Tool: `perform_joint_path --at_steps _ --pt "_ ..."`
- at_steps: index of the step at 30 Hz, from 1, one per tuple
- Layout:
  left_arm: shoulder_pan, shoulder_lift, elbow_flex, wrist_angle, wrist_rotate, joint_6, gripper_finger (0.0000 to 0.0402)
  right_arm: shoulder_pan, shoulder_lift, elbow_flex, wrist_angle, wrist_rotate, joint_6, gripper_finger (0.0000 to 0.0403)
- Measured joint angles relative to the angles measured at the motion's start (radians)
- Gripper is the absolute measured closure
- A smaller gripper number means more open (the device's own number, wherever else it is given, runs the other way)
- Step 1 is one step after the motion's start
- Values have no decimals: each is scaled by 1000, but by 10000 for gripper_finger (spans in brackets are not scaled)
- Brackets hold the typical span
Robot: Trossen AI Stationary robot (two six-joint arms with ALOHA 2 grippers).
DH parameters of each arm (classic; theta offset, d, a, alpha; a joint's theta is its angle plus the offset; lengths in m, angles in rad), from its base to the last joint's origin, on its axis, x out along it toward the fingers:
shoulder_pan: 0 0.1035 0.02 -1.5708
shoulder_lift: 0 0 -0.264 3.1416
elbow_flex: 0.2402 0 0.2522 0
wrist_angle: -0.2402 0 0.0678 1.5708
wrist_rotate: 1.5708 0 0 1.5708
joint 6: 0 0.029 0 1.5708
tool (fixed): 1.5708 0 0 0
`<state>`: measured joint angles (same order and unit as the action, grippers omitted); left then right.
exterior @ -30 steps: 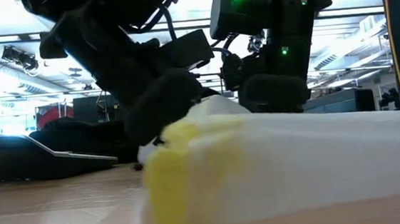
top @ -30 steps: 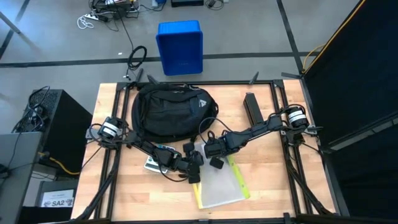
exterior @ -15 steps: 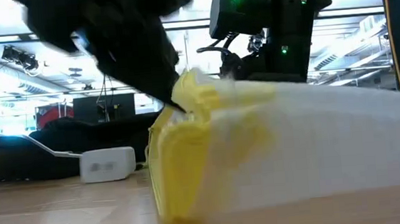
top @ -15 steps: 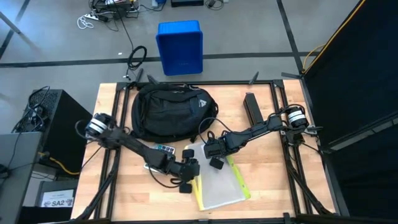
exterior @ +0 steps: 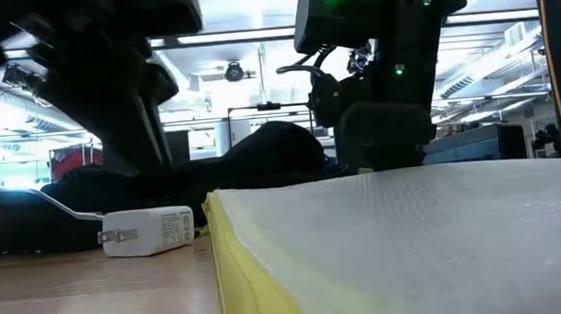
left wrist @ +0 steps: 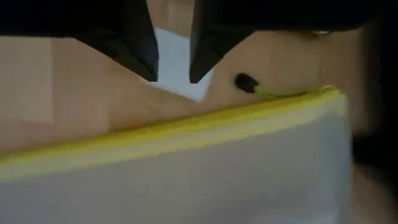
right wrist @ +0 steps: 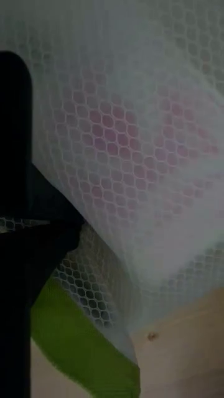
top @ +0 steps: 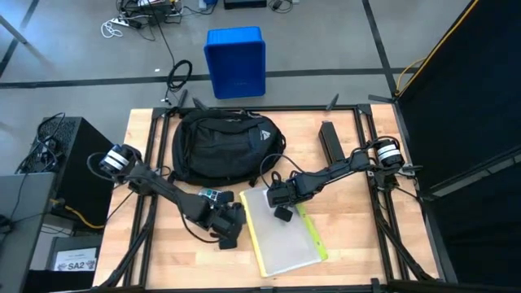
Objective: Unpack backpack
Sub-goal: Remove the white charger adapter from the yellow zip bag
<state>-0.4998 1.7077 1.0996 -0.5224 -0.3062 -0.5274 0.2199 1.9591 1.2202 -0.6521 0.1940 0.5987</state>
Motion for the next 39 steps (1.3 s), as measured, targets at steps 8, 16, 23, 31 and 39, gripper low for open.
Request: perform_joint_path --at_steps 8,16,23,31,39 --pt "31 47 0 10 23 -32 227 1 0 1 14 -1 -5 403" --pt "36 47 0 -38 69 146 186 5 0 0 19 1 -7 403" --pt "37 81 2 -19 84 240 193 5 0 1 26 0 -8 403" --pt "53 125 0 16 120 301 211 6 0 1 34 2 -8 403" --pt "55 126 0 19 125 330 281 6 0 1 52 2 -18 403"
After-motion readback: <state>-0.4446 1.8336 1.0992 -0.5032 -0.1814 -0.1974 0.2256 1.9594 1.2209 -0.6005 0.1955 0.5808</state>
